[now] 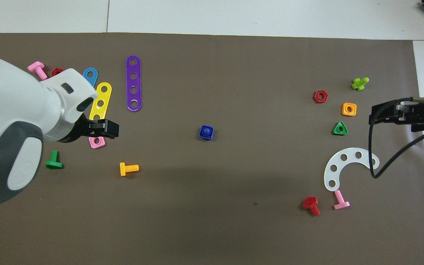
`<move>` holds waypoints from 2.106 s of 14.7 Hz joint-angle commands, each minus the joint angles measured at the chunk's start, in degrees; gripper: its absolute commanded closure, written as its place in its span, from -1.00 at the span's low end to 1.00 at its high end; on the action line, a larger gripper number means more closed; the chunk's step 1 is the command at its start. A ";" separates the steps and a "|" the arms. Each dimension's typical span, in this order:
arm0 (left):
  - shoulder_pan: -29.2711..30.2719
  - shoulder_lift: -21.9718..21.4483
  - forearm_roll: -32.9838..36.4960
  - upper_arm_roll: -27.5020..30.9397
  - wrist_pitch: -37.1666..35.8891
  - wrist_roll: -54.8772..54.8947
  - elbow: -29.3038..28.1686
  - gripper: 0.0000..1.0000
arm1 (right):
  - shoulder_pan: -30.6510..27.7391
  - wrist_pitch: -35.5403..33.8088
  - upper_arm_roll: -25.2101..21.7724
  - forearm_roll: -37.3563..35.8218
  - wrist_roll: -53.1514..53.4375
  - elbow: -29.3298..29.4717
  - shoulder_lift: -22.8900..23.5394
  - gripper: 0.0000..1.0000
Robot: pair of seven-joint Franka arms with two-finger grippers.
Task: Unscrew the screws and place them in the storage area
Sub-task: 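Lower the left gripper onto the blue nut and close it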
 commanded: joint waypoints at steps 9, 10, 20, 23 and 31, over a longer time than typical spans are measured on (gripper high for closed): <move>-12.59 19.11 0.44 0.91 12.26 -13.32 10.63 -0.94 | -0.30 -0.95 0.20 1.05 0.24 0.36 -0.03 -1.00; -13.74 20.69 0.71 0.99 13.41 -14.21 10.81 -0.94 | -0.30 -0.95 0.11 1.05 0.33 0.36 -0.03 -1.00; -17.18 28.79 4.66 0.91 24.13 -14.31 11.96 -0.91 | -0.30 -0.95 0.11 1.05 0.24 0.36 -0.03 -1.00; -17.70 29.23 5.01 0.91 25.02 -14.04 11.17 -0.86 | -0.30 -0.95 0.20 1.05 0.33 0.36 -0.03 -1.00; -18.67 30.55 5.80 0.82 26.69 -12.99 10.11 -0.77 | -0.30 -0.95 0.11 1.05 0.24 0.36 -0.03 -1.00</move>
